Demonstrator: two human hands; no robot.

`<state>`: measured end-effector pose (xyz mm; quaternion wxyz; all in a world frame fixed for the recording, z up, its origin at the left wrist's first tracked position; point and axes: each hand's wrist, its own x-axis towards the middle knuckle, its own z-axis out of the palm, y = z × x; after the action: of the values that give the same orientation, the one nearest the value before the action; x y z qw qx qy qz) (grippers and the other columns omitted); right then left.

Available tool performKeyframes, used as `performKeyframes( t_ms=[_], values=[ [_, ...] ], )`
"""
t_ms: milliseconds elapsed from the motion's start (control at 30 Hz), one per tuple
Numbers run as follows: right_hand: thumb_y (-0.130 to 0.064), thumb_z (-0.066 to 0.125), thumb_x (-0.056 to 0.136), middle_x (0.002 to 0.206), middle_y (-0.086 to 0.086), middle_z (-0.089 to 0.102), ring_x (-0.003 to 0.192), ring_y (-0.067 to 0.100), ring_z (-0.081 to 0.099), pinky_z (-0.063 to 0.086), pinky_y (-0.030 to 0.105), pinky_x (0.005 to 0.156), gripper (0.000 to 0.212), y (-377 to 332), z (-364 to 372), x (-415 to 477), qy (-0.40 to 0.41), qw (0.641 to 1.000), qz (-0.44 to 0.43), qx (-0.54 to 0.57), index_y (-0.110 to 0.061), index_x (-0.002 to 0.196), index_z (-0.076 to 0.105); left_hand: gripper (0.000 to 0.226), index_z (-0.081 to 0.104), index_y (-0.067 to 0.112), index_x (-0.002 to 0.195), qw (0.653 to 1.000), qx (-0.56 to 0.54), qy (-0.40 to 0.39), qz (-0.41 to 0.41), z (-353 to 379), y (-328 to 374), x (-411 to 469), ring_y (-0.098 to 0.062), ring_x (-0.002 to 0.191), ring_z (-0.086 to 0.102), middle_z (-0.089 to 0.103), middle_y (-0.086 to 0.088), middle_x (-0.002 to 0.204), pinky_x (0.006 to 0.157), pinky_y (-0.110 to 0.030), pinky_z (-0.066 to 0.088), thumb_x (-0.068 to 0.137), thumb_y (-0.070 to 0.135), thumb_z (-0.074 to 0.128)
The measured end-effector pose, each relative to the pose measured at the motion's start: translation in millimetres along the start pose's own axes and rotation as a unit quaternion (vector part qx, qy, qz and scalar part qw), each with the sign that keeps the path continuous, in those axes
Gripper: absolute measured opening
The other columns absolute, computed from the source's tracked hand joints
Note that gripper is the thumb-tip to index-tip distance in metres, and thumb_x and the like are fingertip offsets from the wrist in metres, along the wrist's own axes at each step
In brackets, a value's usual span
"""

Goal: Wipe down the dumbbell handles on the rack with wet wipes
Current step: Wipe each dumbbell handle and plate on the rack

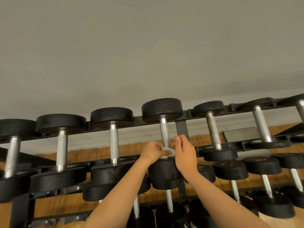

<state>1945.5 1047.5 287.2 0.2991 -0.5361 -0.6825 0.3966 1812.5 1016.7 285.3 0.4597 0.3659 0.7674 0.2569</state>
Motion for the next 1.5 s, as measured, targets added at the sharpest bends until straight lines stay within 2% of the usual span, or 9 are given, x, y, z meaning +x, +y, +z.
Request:
performKeyframes(
  t_ms=[167,400,567,733,867,1000,1100,1267,1500],
  values=[
    [-0.034,0.036,0.100,0.081,-0.001,0.062,0.076,0.013,0.059,0.052,0.042,0.070,0.028,-0.6,-0.1,0.8,-0.002,1.000,0.000,-0.006,-0.019,0.093,0.058,0.033,0.065,-0.002,0.074,0.998,-0.039,0.049,0.020,4.6,-7.4,2.6,-0.022,0.063,0.055,0.058,-0.015,0.068,0.074,-0.037,0.051,0.084,0.027,0.076],
    [-0.036,0.035,0.100,0.082,-0.001,0.062,0.076,0.013,0.059,0.052,0.042,0.070,0.030,0.9,-0.4,0.4,0.002,1.000,0.001,-0.005,-0.017,0.092,0.057,0.032,0.066,0.000,0.076,0.974,-0.148,0.166,0.036,12.8,7.2,16.5,-0.027,0.075,0.067,0.069,-0.015,0.076,0.069,-0.030,0.053,0.090,0.029,0.069],
    [-0.035,0.036,0.101,0.079,-0.001,0.061,0.074,0.014,0.059,0.052,0.042,0.068,0.029,1.1,0.7,0.1,0.002,1.000,-0.001,-0.009,-0.018,0.090,0.057,0.024,0.062,0.014,0.071,0.961,-0.143,0.227,0.072,5.9,28.3,31.2,-0.007,0.062,0.055,0.058,0.004,0.065,0.060,-0.019,0.041,0.091,0.025,0.068],
    [-0.032,0.036,0.101,0.078,-0.001,0.060,0.072,0.014,0.058,0.052,0.040,0.067,0.028,-0.1,-0.4,0.4,-0.001,1.000,-0.004,-0.010,-0.017,0.089,0.056,0.017,0.066,0.012,0.086,0.940,-0.183,0.274,0.087,17.1,41.6,33.7,-0.009,0.075,0.060,0.065,0.002,0.080,0.068,-0.017,0.043,0.093,0.027,0.065],
    [-0.032,0.036,0.101,0.078,-0.001,0.060,0.072,0.014,0.059,0.052,0.042,0.068,0.028,1.0,-0.4,0.7,-0.001,1.000,-0.008,-0.005,-0.016,0.089,0.057,0.012,0.059,0.027,0.096,0.949,-0.243,0.178,0.090,21.6,32.2,19.4,-0.002,0.089,0.057,0.062,0.010,0.097,0.074,-0.012,0.043,0.101,0.019,0.051],
    [-0.034,0.036,0.102,0.077,-0.001,0.060,0.072,0.013,0.059,0.053,0.043,0.067,0.029,2.1,0.2,0.8,-0.005,1.000,-0.008,-0.007,-0.018,0.089,0.056,0.041,0.056,0.010,0.130,0.967,-0.180,0.144,0.104,14.2,14.9,24.5,-0.009,0.113,0.057,0.059,0.004,0.122,0.091,-0.021,0.051,0.091,0.003,0.064],
    [-0.034,0.036,0.102,0.075,-0.001,0.059,0.070,0.014,0.058,0.052,0.042,0.066,0.029,0.3,-1.0,0.9,-0.007,1.000,-0.008,-0.005,-0.019,0.086,0.055,0.023,0.064,0.008,0.110,0.953,-0.207,0.200,0.096,14.3,25.3,32.8,-0.015,0.105,0.066,0.069,-0.007,0.114,0.081,-0.017,0.053,0.087,0.011,0.071],
    [-0.031,0.037,0.103,0.073,-0.002,0.057,0.069,0.013,0.057,0.051,0.039,0.065,0.026,-1.2,-2.6,0.6,-0.012,1.000,-0.009,-0.004,-0.021,0.085,0.054,0.010,0.068,0.014,0.091,0.922,-0.262,0.276,0.066,22.4,40.9,43.5,-0.005,0.079,0.064,0.068,0.006,0.083,0.077,-0.026,0.054,0.090,0.024,0.070],
    [-0.032,0.036,0.103,0.074,-0.002,0.058,0.069,0.014,0.057,0.051,0.040,0.066,0.027,-0.1,-1.1,1.5,-0.014,1.000,-0.007,-0.008,-0.020,0.086,0.054,0.030,0.058,0.010,0.072,0.910,-0.252,0.324,0.053,19.7,41.0,46.2,-0.006,0.062,0.051,0.054,0.004,0.063,0.058,-0.012,0.039,0.093,0.032,0.065]
  ],
)
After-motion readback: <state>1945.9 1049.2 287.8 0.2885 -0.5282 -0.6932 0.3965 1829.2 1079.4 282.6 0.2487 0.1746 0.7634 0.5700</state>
